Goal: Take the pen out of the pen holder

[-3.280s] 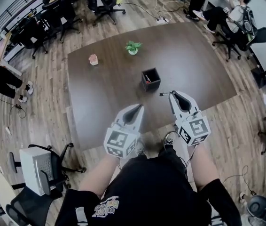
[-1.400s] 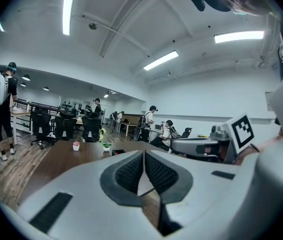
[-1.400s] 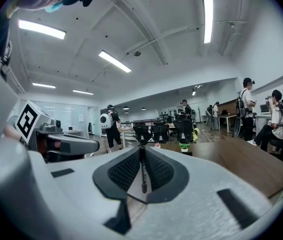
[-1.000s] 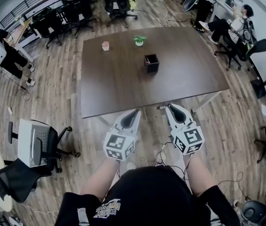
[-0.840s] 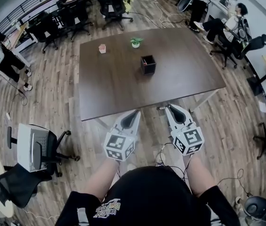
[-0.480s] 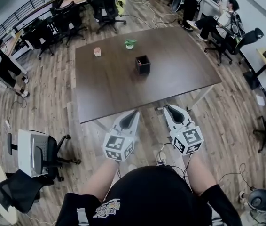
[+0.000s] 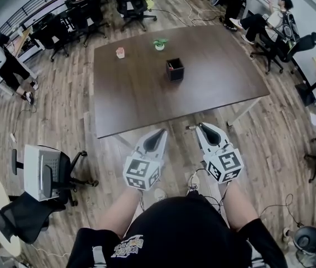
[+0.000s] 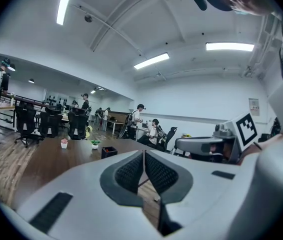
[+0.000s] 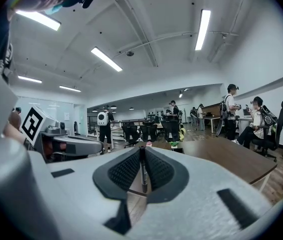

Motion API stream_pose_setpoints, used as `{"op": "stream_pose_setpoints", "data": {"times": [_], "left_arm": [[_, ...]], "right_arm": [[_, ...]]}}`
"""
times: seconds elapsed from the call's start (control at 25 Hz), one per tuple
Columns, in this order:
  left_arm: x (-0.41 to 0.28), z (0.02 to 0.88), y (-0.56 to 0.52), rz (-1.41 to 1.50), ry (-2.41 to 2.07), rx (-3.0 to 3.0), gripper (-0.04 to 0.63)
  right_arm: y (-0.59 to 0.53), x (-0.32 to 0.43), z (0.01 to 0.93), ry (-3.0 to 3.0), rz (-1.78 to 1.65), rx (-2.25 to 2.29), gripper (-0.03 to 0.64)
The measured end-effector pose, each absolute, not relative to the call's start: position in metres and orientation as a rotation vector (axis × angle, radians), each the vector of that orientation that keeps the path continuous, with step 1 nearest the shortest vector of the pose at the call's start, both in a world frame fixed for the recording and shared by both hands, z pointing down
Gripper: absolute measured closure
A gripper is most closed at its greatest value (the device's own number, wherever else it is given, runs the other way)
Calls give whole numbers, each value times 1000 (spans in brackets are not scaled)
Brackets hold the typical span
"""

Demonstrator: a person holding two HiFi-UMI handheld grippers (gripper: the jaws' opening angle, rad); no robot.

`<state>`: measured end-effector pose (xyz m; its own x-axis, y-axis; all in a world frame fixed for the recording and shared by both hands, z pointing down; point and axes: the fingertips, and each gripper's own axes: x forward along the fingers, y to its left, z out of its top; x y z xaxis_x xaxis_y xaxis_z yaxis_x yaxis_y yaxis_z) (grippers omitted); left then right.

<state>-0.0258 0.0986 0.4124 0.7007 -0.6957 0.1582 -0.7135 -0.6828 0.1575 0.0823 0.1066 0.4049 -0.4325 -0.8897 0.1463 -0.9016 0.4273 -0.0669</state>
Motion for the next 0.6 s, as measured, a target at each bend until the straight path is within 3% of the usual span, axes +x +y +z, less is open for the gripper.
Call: {"op": "stream_pose_setpoints", "data": {"times": [0.6], "left_arm": [[-20,404,99,109,-1150,2705,583]], "right_arm": [[105,86,394,-2599,182,1611,578]]}}
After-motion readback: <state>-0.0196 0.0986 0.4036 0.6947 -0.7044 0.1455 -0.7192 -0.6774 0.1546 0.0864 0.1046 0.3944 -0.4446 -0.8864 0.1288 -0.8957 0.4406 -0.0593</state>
